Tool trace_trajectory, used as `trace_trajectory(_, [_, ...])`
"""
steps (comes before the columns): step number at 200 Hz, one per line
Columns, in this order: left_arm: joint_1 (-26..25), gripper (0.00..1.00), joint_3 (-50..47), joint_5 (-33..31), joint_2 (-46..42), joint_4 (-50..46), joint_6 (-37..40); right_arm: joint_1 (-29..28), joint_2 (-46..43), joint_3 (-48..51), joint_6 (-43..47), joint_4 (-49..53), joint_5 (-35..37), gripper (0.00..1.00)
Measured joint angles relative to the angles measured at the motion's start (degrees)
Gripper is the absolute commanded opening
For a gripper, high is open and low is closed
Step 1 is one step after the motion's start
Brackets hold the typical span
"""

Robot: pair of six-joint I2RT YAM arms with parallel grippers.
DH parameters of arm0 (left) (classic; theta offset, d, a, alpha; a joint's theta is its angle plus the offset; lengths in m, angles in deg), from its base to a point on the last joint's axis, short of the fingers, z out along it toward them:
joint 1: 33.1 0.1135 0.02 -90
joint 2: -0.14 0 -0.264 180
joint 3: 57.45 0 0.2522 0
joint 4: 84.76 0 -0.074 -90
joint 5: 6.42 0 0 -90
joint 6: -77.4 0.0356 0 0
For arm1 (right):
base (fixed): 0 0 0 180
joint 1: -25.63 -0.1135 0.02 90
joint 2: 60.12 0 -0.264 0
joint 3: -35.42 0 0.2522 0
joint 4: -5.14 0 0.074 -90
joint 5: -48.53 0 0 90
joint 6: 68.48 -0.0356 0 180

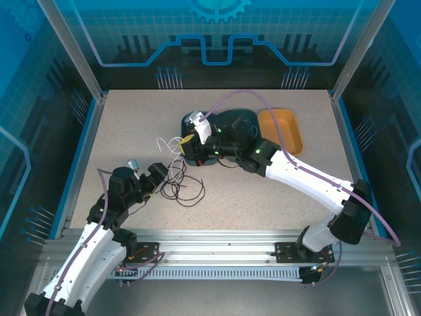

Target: Untangle the cables

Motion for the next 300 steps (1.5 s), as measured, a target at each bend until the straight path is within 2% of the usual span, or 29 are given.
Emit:
trace_trajectory(67, [0.0, 0.98, 0.0, 2.4, -0.9, 4.6, 0.1, 2.4, -0.6, 0.0, -0.9, 2.6, 4.7, 0.01])
trace_trajectory(111, [0.0, 0.95, -0.3, 4.0, -0.9, 7.5, 0.1, 5.2, -0.6, 0.6, -3.3, 3.6, 4.9, 0.01])
trace_trajectory(118, [0.0, 0.90, -0.4, 4.8, -0.9, 8.5, 0.2, 5.4, -0.6, 0.6, -3.7, 4.0, 4.9, 0.01])
trace_trajectory(128, [0.0, 0.76, -0.4, 6.0, -0.7, 10.3, 0.7, 5.8, -0.6, 0.6, -4.3, 4.3, 4.8, 0.01])
trace_trajectory(136, [0.0, 0.69, -0.4, 7.0, -0.5, 11.8, 1.2, 6.1, -0.6, 0.6, -4.9, 4.5, 4.7, 0.02])
trace_trajectory(155, [-0.9, 0.66, -0.3, 8.4, 0.6, 14.9, 3.9, 6.8, -0.6, 0.6, -6.2, 4.8, 4.0, 0.02])
trace_trajectory(163, [-1.8, 0.61, 0.2, 8.4, 1.5, 15.1, 5.0, 7.2, -0.6, 0.6, -6.7, 4.9, 3.5, 0.02])
trace_trajectory(175, [-4.0, 0.57, 1.7, 8.1, 3.6, 15.1, 7.2, 7.5, -0.6, 0.6, -7.3, 4.9, 3.0, 0.02])
trace_trajectory(202, [-10.4, 0.55, 6.8, 6.2, 10.8, 15.0, 12.5, 7.6, -0.6, 0.6, -8.3, 4.9, 2.2, 0.02])
trace_trajectory(222, [-13.8, 0.49, 9.6, 4.1, 15.3, 15.2, 15.1, 7.6, -0.6, 0.6, -8.7, 4.9, 1.5, 0.02])
trace_trajectory(240, [-14.9, 0.38, 10.3, 1.5, 17.7, 15.2, 17.1, 7.6, -0.6, 0.6, -9.1, 4.9, 1.1, 0.02])
trace_trajectory(256, [-15.0, 0.20, 10.3, -1.1, 18.5, 15.1, 17.6, 7.6, -0.6, 0.6, -9.3, 4.9, 1.0, 0.02])
trace_trajectory(270, [-15.1, 0.09, 10.3, -3.4, 18.4, 15.0, 18.0, 7.6, -0.6, 0.7, -9.3, 4.9, 1.0, 0.02])
trace_trajectory(287, [-15.1, 0.00, 10.3, -6.4, 17.4, 14.4, 18.5, 7.6, -0.7, 1.0, -9.3, 5.2, 1.4, 0.02])
trace_trajectory(300, [-15.1, 0.00, 10.1, -9.0, 15.5, 13.6, 18.1, 7.6, -0.7, 1.0, -9.1, 5.8, 2.2, 0.02])
